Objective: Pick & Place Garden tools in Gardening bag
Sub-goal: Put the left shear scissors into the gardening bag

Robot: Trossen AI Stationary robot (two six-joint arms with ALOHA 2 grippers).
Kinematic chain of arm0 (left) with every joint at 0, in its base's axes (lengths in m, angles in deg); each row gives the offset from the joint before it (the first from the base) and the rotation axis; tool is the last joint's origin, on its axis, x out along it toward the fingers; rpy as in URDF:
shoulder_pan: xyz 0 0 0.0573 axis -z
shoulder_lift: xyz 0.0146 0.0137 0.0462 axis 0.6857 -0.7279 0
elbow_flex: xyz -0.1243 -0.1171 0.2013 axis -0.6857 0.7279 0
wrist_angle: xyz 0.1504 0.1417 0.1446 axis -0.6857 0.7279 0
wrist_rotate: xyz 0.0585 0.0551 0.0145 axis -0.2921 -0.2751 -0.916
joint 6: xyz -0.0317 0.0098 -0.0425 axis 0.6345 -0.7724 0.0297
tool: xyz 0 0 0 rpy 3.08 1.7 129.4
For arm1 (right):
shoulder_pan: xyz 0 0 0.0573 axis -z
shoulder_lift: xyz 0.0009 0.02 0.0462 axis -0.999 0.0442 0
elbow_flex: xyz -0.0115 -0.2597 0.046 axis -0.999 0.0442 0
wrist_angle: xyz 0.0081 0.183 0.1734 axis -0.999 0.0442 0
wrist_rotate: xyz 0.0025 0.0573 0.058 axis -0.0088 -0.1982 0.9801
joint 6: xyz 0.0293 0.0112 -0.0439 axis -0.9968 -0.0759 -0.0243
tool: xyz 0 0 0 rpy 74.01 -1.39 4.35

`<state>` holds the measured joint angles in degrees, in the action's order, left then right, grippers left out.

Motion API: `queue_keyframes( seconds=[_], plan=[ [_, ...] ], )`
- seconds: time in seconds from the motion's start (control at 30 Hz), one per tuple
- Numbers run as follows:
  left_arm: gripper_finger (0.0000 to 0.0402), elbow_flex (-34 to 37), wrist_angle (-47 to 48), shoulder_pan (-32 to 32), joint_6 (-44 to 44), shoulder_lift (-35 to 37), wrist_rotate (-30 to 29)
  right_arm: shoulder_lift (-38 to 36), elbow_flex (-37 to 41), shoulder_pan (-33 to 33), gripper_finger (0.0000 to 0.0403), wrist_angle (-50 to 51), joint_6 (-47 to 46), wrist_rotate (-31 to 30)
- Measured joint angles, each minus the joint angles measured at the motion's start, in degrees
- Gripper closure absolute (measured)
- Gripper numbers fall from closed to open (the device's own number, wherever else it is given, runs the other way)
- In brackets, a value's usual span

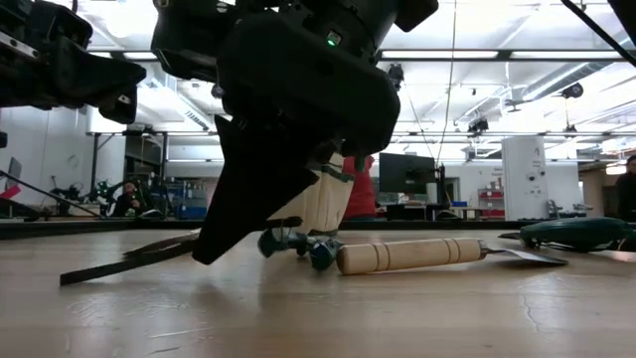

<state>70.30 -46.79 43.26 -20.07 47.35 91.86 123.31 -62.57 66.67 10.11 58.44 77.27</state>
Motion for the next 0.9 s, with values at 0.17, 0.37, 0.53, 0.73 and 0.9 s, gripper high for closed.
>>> queue_keyframes(
  seconds=[0.17,0.37,0.53,0.73,0.9],
  plan=[
    [0.0365,0.0,0.0,0.0,0.0,0.0,0.0,-0.52,-1.26,0.04,0.0394,0.19,1.44,-0.04],
    [0.0365,-0.01,0.0,0.02,0.0,-0.01,0.0,-3.13,-2.65,0.07,0.0394,0.2,3.23,-0.26],
    [0.0365,-0.02,0.02,0.02,0.0,-0.02,0.0,-6.88,-2.58,0.07,0.0394,0.3,4.67,-2.73],
    [0.0365,0.0,0.07,0.0,0.0,-0.04,0.0,-11.25,-2.56,0.48,0.0394,3.06,5.92,-6.38],
    [0.0365,-0.01,0.13,0.0,0.0,-0.04,-0.02,-14.81,-2.52,1.72,0.0394,4.46,7.69,-7.67]
  ],
)
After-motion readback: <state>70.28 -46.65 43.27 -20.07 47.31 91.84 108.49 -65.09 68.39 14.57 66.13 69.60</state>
